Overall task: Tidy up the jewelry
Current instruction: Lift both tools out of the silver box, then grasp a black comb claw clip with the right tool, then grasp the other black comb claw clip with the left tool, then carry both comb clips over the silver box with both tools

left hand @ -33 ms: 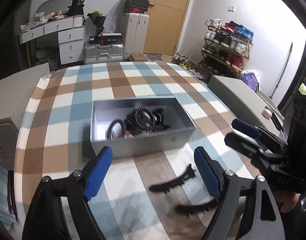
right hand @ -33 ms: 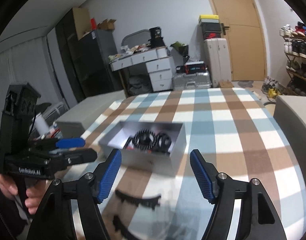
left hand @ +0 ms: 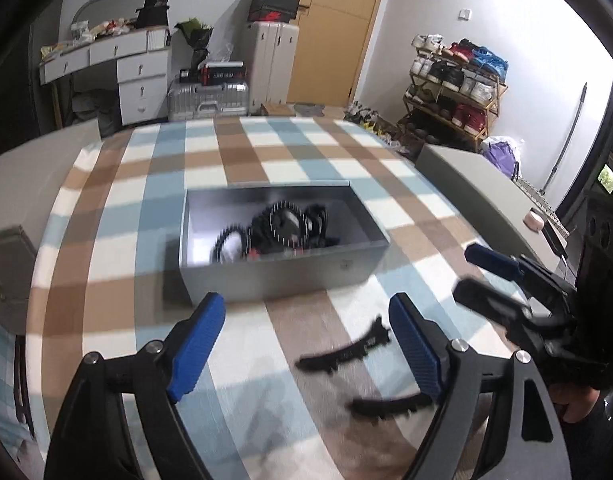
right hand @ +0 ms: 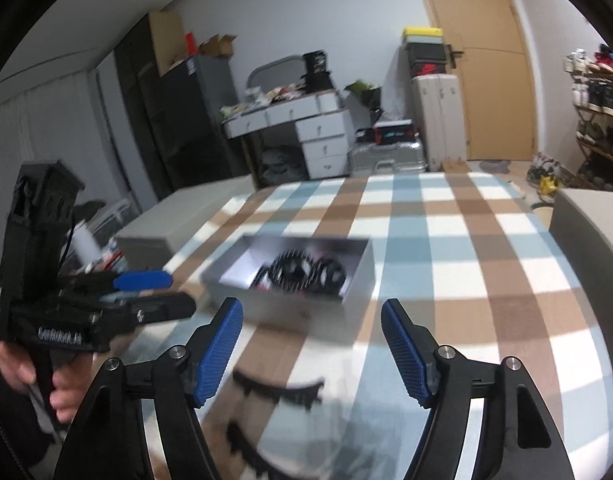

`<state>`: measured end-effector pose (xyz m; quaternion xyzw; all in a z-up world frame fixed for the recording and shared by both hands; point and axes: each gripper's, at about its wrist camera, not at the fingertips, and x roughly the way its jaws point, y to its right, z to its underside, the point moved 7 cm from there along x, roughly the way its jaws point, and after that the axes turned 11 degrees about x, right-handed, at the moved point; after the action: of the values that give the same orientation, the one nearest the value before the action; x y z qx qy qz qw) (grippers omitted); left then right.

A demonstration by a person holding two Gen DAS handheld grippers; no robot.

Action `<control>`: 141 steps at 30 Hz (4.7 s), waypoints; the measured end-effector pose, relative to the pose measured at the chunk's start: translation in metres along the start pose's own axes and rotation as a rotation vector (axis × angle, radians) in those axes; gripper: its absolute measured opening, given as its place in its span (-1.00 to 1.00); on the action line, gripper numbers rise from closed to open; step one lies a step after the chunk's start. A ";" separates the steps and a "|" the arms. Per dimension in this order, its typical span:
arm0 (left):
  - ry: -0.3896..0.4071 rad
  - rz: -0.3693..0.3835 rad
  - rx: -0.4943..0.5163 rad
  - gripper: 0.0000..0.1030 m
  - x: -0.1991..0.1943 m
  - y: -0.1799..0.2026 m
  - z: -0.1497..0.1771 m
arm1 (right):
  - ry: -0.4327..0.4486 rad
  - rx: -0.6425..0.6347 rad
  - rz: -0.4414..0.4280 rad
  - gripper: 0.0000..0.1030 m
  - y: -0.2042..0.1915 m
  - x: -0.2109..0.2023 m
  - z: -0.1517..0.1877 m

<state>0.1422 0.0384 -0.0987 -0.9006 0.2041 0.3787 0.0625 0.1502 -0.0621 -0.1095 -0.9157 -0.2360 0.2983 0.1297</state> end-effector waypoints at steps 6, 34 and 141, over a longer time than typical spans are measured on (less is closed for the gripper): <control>-0.049 0.025 -0.079 0.57 0.003 -0.007 0.025 | -0.154 -0.076 -0.095 0.41 -0.011 -0.001 0.055; -0.100 -0.031 -0.180 0.57 -0.013 -0.017 0.079 | -0.229 -0.400 0.070 -0.40 -0.033 0.028 0.119; -0.239 0.090 0.324 -0.74 0.049 0.066 0.035 | -0.054 -0.028 0.139 -0.68 0.046 -0.023 0.068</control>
<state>0.1224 -0.0281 -0.1555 -0.8174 0.2936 0.4474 0.2134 0.1088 -0.1062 -0.1690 -0.9232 -0.1796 0.3277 0.0894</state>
